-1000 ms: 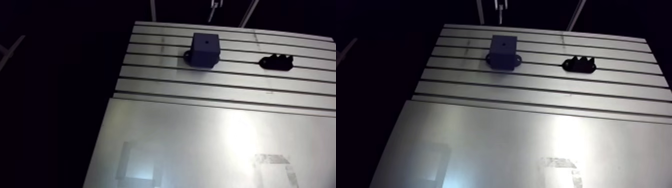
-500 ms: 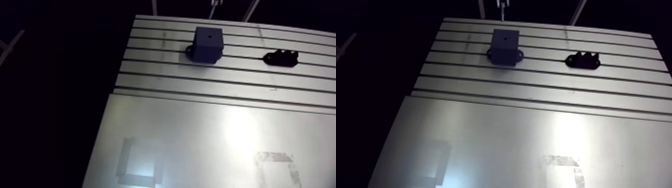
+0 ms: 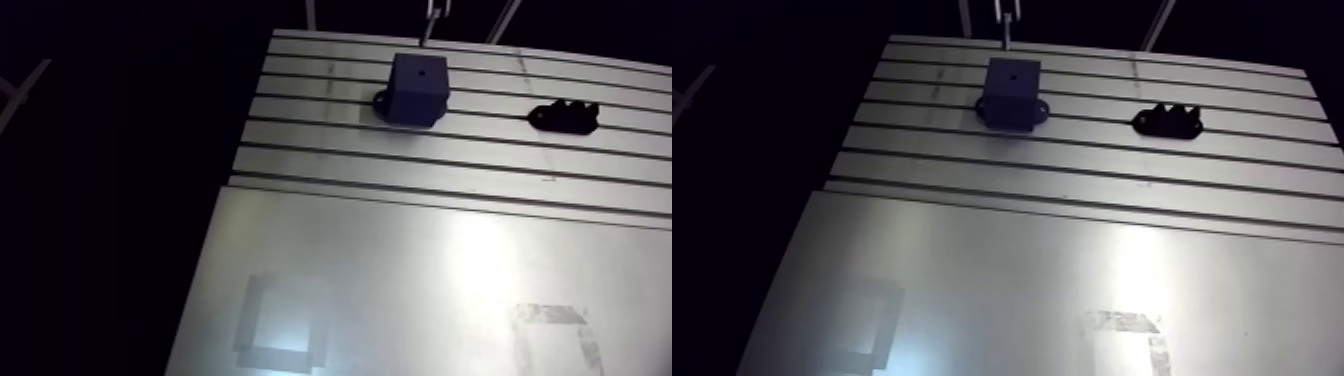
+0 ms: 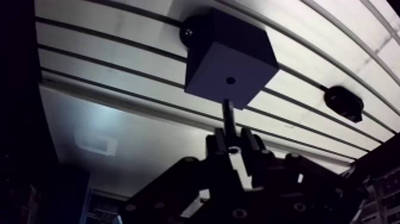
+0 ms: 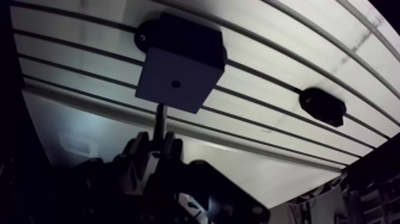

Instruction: Pick up the M10 bolt and insert it into the hole until fully seated.

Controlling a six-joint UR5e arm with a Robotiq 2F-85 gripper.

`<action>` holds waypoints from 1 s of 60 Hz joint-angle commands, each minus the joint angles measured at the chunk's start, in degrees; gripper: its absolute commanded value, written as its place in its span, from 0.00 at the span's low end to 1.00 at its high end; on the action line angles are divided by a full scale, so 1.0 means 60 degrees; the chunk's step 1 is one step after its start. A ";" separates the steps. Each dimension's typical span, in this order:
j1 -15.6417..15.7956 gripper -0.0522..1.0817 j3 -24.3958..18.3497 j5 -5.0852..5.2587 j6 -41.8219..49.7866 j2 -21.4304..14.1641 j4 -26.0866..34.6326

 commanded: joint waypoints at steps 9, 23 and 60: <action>-0.0004 1.00 0.0308 -0.0178 -0.0013 -0.0006 0.0132; -0.0005 1.00 0.0357 -0.0205 -0.0013 -0.0006 0.0003; -0.0034 1.00 0.0340 -0.0208 -0.0013 -0.0050 -0.0117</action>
